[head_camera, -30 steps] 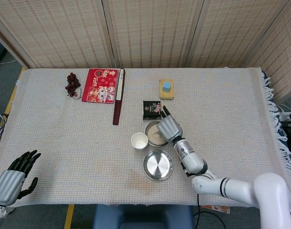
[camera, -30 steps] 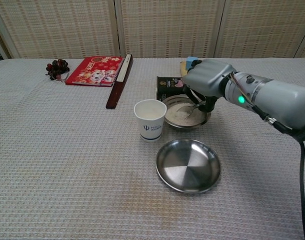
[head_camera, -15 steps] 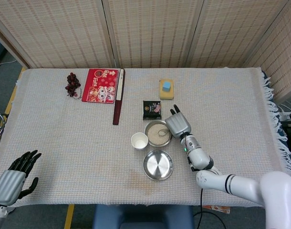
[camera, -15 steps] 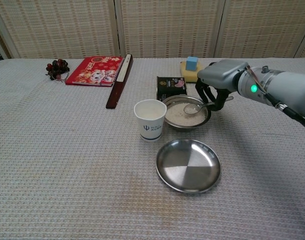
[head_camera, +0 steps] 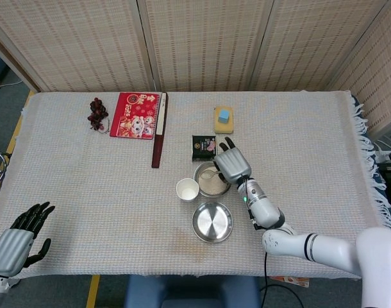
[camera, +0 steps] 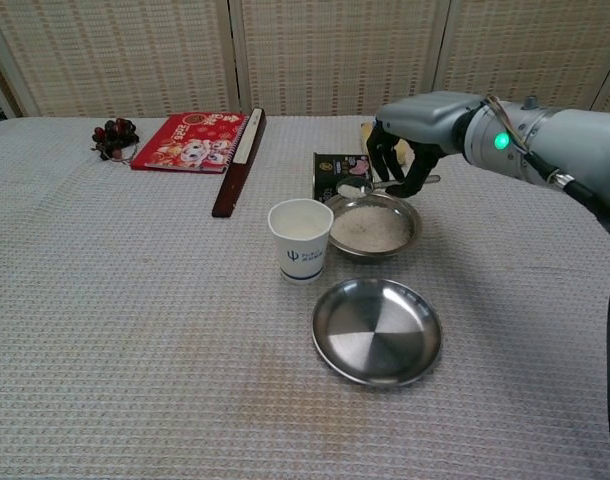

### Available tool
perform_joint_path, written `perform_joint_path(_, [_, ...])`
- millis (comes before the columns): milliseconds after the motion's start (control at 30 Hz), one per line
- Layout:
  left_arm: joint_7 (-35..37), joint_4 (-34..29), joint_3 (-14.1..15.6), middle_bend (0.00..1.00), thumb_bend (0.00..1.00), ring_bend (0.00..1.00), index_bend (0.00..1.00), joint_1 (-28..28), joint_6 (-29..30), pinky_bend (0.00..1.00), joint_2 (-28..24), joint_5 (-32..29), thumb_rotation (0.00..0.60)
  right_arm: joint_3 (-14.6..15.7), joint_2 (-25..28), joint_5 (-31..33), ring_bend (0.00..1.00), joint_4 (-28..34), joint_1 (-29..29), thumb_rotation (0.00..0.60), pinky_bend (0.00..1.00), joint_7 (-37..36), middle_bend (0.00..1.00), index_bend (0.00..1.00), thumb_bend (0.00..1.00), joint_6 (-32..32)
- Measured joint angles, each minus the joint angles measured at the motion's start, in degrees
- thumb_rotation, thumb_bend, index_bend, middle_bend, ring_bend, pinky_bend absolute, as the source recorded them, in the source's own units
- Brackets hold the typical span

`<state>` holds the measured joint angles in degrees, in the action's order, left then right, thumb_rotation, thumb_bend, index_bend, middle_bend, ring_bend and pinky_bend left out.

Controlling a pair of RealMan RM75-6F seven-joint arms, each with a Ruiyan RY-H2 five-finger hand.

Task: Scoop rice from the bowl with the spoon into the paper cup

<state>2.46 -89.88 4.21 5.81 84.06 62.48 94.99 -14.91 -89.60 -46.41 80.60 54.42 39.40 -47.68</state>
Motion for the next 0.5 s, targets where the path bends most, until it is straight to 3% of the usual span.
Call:
perform_joint_path(233, [-0.13,-0.02,-0.09,0.0,0.48,0.0,0.0,-0.14,0.32,0.15,-0.01,-0.03,0.6,-1.6,1.44,0.48,0.14,4.4,2.74,0.6,0.0,-1.71,0.57,0.93,0.34,-0.4])
perform_joint_path(500, [0.51,0.06,-0.04,0.0,0.48,0.0,0.0,-0.23,0.59,0.15,-0.25,0.18,0.6,0.73,-1.68,1.08,0.14,3.09,5.97,0.6,0.0,3.02,0.57,0.93,0.34,-2.08])
